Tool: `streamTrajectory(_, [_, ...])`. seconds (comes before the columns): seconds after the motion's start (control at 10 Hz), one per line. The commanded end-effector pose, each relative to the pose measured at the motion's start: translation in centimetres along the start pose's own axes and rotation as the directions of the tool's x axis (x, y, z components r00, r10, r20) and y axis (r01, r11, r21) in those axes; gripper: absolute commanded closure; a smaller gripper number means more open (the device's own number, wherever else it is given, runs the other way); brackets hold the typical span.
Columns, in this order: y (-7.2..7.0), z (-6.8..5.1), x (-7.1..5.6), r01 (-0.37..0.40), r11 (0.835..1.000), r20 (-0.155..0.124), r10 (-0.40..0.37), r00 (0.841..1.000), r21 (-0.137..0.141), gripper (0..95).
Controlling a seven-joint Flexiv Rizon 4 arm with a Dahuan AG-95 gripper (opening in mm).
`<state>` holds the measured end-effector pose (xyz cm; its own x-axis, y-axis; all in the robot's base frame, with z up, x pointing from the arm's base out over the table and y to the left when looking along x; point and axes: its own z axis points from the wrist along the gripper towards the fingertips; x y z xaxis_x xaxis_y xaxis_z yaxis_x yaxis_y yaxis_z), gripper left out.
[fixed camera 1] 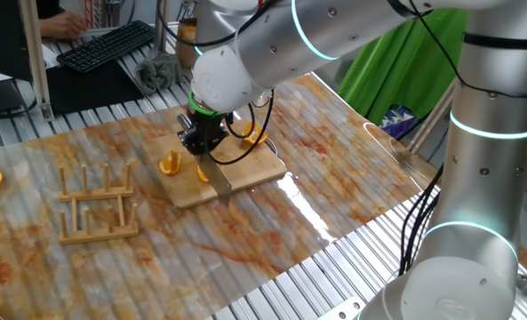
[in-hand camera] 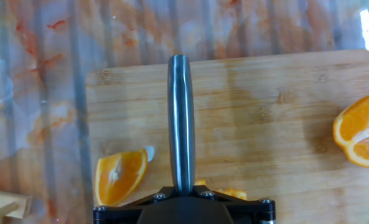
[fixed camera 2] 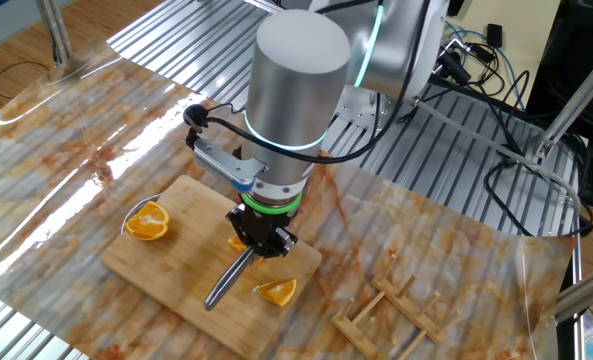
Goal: Chop the orange
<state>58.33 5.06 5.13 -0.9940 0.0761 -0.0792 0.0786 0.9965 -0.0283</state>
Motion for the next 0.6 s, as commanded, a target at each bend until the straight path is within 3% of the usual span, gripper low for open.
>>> streamTrajectory(0.1, [0.1,-0.4,-0.2,-0.100,0.990,-0.031,0.098,0.995,-0.095,95.0])
streamTrajectory(0.6, [1.3,-1.6,-1.4,-0.132,0.987,-0.043,0.128,0.991,-0.093,95.0])
